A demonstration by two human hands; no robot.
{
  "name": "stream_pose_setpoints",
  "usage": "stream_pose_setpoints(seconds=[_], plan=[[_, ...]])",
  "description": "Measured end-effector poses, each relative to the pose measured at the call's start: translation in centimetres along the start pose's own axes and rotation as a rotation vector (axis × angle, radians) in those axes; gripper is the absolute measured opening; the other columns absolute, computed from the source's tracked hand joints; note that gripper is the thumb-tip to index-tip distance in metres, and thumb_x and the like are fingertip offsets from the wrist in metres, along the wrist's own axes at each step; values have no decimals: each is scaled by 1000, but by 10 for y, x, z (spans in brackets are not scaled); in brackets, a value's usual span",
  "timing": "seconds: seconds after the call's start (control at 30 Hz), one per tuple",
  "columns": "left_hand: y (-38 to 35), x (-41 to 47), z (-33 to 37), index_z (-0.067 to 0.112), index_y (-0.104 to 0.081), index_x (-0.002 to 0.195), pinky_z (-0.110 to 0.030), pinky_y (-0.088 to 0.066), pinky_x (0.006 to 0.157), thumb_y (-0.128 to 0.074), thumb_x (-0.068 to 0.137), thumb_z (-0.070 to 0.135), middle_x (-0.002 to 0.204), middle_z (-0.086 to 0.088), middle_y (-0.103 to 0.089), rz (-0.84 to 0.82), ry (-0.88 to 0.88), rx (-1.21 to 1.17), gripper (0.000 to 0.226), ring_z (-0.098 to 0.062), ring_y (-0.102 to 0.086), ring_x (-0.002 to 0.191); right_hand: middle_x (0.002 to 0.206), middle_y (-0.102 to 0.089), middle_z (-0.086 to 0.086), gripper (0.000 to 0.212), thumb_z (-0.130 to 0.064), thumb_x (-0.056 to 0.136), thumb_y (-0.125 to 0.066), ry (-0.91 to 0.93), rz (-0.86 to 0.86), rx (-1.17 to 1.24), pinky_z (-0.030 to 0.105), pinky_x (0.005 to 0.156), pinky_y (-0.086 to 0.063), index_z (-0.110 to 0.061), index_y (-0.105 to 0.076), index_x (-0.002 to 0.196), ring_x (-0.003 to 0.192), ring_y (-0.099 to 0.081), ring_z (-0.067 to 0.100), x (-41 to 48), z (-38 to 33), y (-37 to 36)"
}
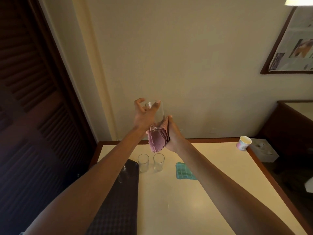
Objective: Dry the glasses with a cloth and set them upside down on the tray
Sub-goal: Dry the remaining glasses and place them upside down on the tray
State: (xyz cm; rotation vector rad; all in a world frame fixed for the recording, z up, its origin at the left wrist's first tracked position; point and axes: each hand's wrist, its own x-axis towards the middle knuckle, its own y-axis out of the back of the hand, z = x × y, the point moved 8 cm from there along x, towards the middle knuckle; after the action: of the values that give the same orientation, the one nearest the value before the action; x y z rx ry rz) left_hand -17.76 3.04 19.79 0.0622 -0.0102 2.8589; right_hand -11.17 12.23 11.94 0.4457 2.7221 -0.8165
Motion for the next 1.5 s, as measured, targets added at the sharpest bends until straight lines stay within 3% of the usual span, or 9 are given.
stream_pose_setpoints(seconds=[0.13, 0.27, 0.37, 0.53, 0.77, 0.9, 1.07, 1.33, 1.5], plan=[[9, 2, -1, 26, -41, 144, -40, -56, 94, -83, 81, 51, 119, -3, -59, -84, -67, 239, 80, -20, -62, 110, 87, -66, 18, 90, -71, 97, -9, -67, 95, 157, 38, 79, -50, 0, -60, 118, 81, -64, 29, 11, 7, 15], [1, -5, -6, 25, -61, 118, -42, -56, 89, -64, 90, 65, 116, 0, -62, -271, -118, 585, 49, -20, -61, 98, 92, -66, 21, 83, -68, 99, -19, -26, 177, 53, 36, 77, -50, -1, -68, 106, 82, -64, 30, 15, 4, 28], [6, -3, -13, 16, -62, 108, -42, -53, 83, -41, 99, 70, 100, -9, -65, -199, -59, 635, 58, -26, -61, 90, 80, -69, 18, 72, -62, 102, -25, 230, 215, -136, 36, 74, -52, -12, -70, 75, 75, -65, 30, 3, -13, 25], [-1, -15, -17, 11, -61, 108, -41, -50, 78, -24, 104, 59, 102, -24, -66, -161, 72, 655, 61, -35, -63, 89, 86, -74, 21, 65, -53, 105, -28, 549, 270, -340, 30, 62, -55, 0, -63, 92, 66, -69, 22, -17, -34, 25], [-5, -49, 2, 16, -49, 95, -37, -49, 50, -25, 103, 61, 64, 2, -55, -25, -784, 762, 52, -19, -56, 53, 78, -65, 19, 53, -49, 101, -39, -244, -22, -364, 25, 40, -46, 1, -55, 105, 52, -57, 22, -24, -10, 32], [-13, -53, -8, 13, -51, 98, -34, -49, 58, -20, 100, 63, 66, 6, -50, -7, -660, 703, 58, -17, -53, 58, 65, -66, 15, 53, -45, 104, -34, -129, 97, -380, 23, 38, -42, 0, -58, 90, 45, -54, 21, -31, -19, 38], [-18, -27, -49, 21, -53, 79, -41, -46, 76, -15, 82, 69, 70, -4, -50, -47, 3, 467, 61, -42, -59, 85, 73, -69, 22, 84, -50, 107, -20, 312, 221, -512, 24, 48, -47, 10, -72, 83, 48, -58, 18, -26, -34, 48], [-21, -59, -19, 15, -50, 94, -32, -48, 45, -26, 107, 54, 60, 5, -52, 59, -826, 811, 48, -16, -54, 48, 69, -62, 16, 45, -42, 103, -33, -286, -45, -407, 21, 33, -36, 1, -48, 104, 44, -47, 18, -33, -3, 55], [-27, -56, -33, 17, -49, 98, -33, -51, 59, -17, 102, 60, 65, 3, -54, 67, -638, 765, 54, -19, -58, 59, 66, -66, 17, 53, -46, 105, -34, -101, 134, -416, 24, 36, -39, 1, -56, 93, 43, -51, 20, -33, -13, 69]])
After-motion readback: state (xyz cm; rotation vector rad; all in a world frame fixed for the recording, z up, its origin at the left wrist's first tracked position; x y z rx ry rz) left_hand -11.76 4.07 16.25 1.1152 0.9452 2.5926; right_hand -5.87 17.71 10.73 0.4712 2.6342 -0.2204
